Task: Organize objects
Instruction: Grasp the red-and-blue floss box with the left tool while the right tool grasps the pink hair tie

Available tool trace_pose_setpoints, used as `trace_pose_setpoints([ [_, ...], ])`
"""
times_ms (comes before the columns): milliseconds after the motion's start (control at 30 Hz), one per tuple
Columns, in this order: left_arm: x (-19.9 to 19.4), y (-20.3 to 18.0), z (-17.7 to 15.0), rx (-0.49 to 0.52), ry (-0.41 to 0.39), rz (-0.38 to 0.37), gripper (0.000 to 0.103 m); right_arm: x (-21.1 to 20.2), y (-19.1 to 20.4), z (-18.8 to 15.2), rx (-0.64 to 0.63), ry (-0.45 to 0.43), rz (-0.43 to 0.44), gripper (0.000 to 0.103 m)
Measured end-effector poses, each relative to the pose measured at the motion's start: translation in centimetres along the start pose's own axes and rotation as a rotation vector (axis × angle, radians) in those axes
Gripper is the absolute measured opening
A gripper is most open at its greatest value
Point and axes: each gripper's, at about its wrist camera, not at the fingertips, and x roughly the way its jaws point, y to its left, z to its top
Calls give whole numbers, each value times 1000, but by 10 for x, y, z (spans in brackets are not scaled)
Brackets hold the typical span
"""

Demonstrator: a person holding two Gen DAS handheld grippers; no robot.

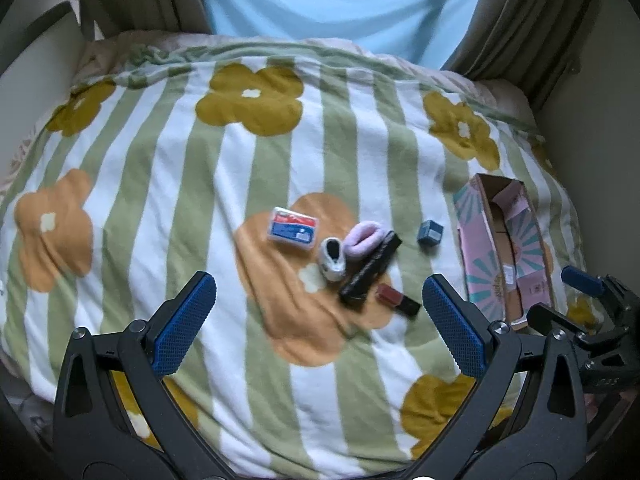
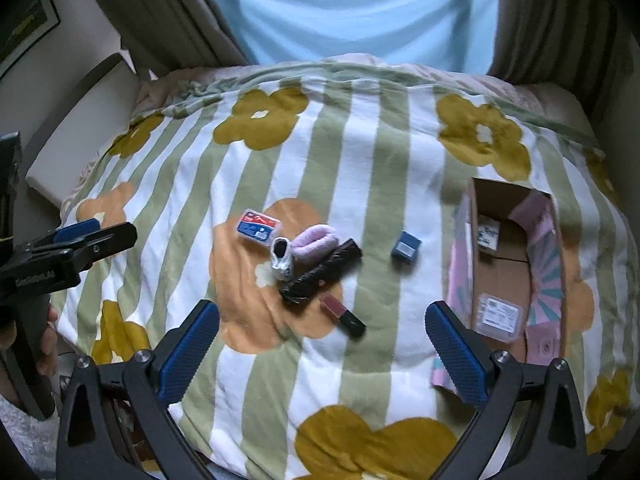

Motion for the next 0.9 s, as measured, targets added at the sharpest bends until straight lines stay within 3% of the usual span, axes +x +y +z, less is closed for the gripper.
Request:
trace_pose_setpoints([
  [367,69,37,12,-10,89,-11,103,71,17,21,-83,60,3,102],
  [900,224,41,42,24,271,-12,101,206,5,49,-264,187,-23,102],
])
